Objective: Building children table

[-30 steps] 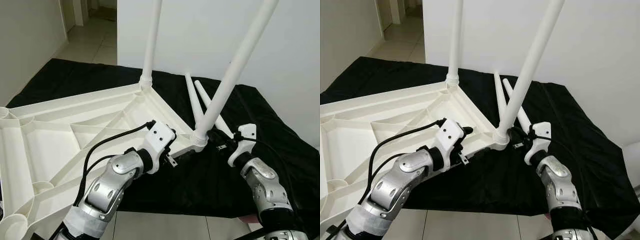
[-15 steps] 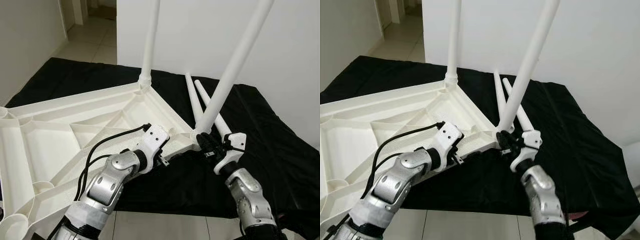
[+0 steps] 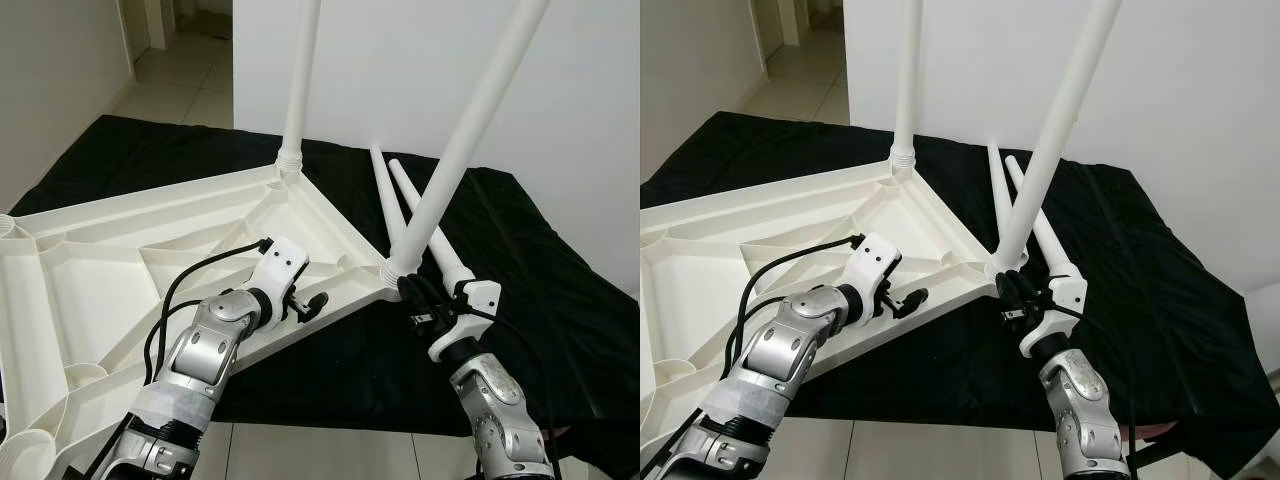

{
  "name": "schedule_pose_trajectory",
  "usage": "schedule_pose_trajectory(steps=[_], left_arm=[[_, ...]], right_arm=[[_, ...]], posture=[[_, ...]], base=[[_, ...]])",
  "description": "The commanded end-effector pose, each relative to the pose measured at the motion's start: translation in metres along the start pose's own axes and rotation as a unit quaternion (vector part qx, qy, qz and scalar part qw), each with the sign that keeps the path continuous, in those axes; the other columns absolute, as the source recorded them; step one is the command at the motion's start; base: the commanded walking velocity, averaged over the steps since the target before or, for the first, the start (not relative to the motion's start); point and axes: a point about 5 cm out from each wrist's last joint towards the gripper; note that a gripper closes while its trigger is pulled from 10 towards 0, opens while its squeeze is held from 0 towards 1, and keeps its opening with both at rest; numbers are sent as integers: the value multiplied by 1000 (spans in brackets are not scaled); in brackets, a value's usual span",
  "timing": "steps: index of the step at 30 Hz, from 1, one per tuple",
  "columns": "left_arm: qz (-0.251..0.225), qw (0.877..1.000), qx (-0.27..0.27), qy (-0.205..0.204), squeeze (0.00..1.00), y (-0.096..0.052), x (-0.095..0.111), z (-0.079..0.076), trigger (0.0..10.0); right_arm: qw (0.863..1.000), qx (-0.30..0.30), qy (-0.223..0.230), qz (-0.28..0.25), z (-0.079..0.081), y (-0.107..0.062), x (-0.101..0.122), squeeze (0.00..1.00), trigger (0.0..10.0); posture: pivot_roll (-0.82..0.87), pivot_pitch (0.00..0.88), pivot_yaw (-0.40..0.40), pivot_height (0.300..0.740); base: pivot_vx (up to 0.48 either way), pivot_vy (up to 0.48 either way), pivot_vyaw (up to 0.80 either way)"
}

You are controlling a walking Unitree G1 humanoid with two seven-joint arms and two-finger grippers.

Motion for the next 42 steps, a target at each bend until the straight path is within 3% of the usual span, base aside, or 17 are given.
schedule_pose_trajectory(steps=[1, 13, 14, 15, 18, 19, 30, 42], left_arm=[[43, 989, 140, -2, 0, 0, -4, 12, 10000], [123, 980, 155, -19, 0, -4, -24, 20, 10000], [126, 978, 167, -20, 0, -7, -24, 23, 9490], [128, 974, 185, -28, 0, -10, -24, 28, 3137], [136, 969, 205, -24, 0, -16, -26, 35, 2980], [139, 968, 208, -22, 0, -18, -26, 36, 0], [133, 968, 214, -10, 0, -15, -19, 37, 0], [79, 976, 200, -8, 0, 13, 17, 31, 0]], right_arm=[[1000, -9, 3, 0, -3, -3, 1, 0, 10000], [1000, -24, 7, -6, -2, -9, 3, 0, 10000], [1000, -25, 7, -6, -2, -10, 3, 0, 10000], [1000, -26, 7, -5, -2, -10, 3, 0, 10000], [1000, -28, 5, -5, -2, -11, 3, 0, 10000], [1000, -29, 5, -5, -3, -11, 3, 0, 10000], [1000, -29, 2, -4, -4, -9, 5, 0, 10000], [999, -42, -8, -15, -4, -6, 8, 0, 10000]], posture=[[-20, 0, -106, 740], [-24, 0, -97, 740], [-24, 0, -97, 740], [-26, 0, -96, 740], [-24, 0, -95, 740], [-24, 0, -96, 740], [-20, 0, -100, 740], [-42, 0, -84, 740]], base=[[0, 0, 0], [0, 0, 0], [0, 0, 0], [0, 0, 0], [0, 0, 0], [0, 0, 0], [0, 0, 0], [0, 0, 0]])
Point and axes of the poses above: a point about 5 cm out from each wrist's last joint towards the gripper, its own y axis pointing out of the wrist towards the gripper, its own x axis along the axis of the wrist's last joint, z = x × y, and after that the axes turned 14 degrees about y, right-handed
